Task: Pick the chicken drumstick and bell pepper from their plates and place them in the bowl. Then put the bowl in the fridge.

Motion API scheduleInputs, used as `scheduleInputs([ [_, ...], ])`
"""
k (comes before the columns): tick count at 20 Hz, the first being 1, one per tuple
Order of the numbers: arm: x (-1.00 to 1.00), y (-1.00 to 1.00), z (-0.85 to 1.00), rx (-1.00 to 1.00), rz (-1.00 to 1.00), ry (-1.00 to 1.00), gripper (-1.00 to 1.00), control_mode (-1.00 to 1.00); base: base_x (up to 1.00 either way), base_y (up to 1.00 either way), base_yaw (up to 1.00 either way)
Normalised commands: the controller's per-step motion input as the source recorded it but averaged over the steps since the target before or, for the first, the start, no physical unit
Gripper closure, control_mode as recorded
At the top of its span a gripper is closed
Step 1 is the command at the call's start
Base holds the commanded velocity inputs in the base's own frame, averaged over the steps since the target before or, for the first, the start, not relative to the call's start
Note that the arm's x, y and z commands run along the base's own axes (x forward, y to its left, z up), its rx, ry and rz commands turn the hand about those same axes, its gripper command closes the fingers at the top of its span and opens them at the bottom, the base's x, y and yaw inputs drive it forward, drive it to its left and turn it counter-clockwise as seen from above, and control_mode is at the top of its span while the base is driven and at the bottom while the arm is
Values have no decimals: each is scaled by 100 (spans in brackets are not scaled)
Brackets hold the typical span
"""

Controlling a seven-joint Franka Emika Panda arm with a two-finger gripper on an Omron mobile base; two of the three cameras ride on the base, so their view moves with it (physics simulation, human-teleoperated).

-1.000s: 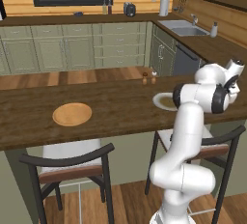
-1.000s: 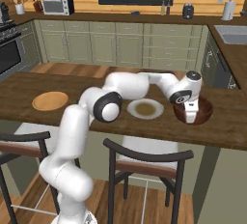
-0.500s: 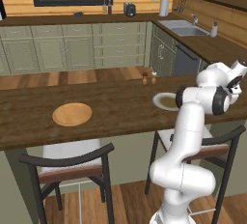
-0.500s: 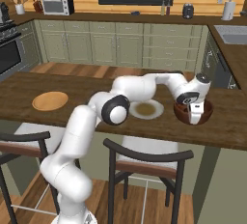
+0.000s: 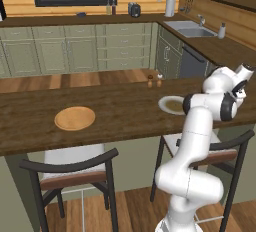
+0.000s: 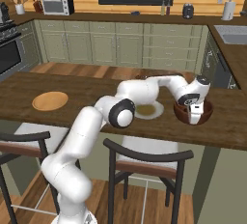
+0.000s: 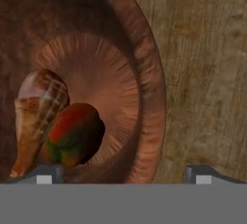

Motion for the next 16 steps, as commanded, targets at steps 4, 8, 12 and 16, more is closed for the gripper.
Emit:
scheduleInputs([
  [4, 5, 0, -43, 0, -5, 5, 100, -100, 0, 0, 0],
  [8, 0, 0, -44, 0, -6, 4, 100, -100, 0, 0, 0],
  [12, 0, 0, -32, 1, -6, 7, 100, -100, 0, 0, 0],
  [16, -27, 10, 4, 0, -11, 0, 100, -100, 0, 0, 0],
])
